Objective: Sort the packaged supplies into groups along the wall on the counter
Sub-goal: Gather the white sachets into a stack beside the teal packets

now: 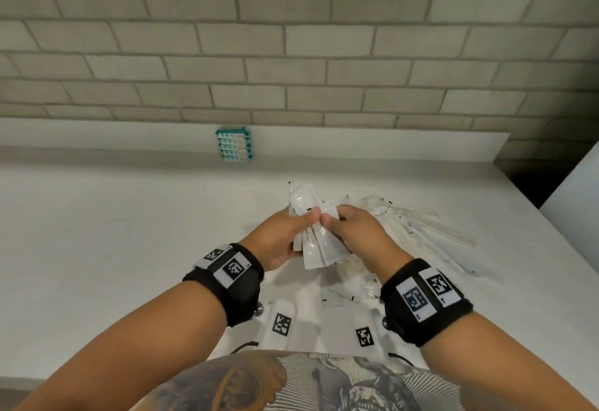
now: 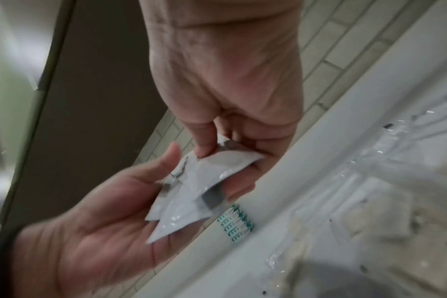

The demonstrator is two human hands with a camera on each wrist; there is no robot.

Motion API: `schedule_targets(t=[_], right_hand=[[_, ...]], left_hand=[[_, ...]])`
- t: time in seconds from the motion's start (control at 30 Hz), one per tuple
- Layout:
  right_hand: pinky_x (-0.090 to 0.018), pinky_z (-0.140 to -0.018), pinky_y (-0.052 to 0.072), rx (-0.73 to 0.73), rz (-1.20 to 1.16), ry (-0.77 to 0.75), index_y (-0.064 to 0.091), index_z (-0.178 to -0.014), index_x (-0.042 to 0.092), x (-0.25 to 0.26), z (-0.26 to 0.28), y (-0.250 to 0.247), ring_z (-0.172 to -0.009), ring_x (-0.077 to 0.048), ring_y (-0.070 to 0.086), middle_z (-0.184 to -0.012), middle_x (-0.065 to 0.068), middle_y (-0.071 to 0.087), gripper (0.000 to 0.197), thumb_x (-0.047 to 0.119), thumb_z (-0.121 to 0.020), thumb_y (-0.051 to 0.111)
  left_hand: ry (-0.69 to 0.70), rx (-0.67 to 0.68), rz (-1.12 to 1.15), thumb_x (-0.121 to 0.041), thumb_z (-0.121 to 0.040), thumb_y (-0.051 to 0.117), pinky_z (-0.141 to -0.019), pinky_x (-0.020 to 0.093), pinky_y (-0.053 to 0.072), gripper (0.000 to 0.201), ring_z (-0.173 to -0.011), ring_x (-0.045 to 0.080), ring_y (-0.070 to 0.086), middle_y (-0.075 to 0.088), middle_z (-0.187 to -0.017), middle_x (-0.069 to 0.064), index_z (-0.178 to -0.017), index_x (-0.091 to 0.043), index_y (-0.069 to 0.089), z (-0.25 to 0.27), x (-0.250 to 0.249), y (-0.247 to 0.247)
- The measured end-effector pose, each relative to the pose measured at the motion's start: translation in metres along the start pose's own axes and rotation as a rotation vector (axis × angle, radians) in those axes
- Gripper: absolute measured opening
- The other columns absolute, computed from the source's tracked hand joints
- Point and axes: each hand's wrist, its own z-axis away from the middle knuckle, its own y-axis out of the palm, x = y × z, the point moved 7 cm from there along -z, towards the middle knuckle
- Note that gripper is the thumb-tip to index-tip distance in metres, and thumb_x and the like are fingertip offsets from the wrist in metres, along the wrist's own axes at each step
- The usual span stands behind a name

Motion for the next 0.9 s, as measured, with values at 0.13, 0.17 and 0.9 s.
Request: schedule_targets(t=[0.13, 0.17, 0.9], right_hand=[[-0.036, -0.056, 0.052, -0.16, 0.163, -0.093, 0.049, -0.072, 0.015, 0.022, 0.001, -0.005, -0.058, -0.017, 0.05, -0.065, -0.001, 0.049, 0.037, 0.043, -0.083, 0.07], [-0.036, -0.057, 0.055, -0.171, 0.181, -0.075, 0.05, -0.075, 0.014, 0.023, 0.0, -0.008, -0.06, -0.018, 0.054, -0.068, -0.002, 0.052, 0.036, 0.043, -0.083, 0.07], [-0.031, -0.111, 0.025, -0.168, 0.231, -0.508, 0.06, -0.111, 0.033, 0.062, 0.027, -0.014, -0.133, -0.001, 0.03, -0.139, 0.025, 0.041, 0.027, 0.016, -0.09, 0.062]], left_hand=[[0.067, -0.051, -0.008, -0.023, -0.093, 0.06, -0.093, 0.04, 0.051, 0.03, -0.109, 0.025, 0.066, 0.07, -0.115, 0.007, -0.121, -0.013, 0.061, 0.001, -0.003, -0.011], [0.077, -0.049, 0.02, -0.021, -0.093, 0.06, -0.088, 0.037, 0.053, 0.025, -0.103, 0.024, 0.068, 0.071, -0.11, 0.007, -0.117, -0.015, 0.063, 0.004, -0.006, -0.015], [0.193, -0.004, -0.174, 0.001, -0.084, 0.068, -0.096, 0.041, 0.051, 0.034, -0.107, 0.024, 0.067, 0.072, -0.112, 0.005, -0.11, -0.02, 0.068, 0.022, -0.022, -0.023]])
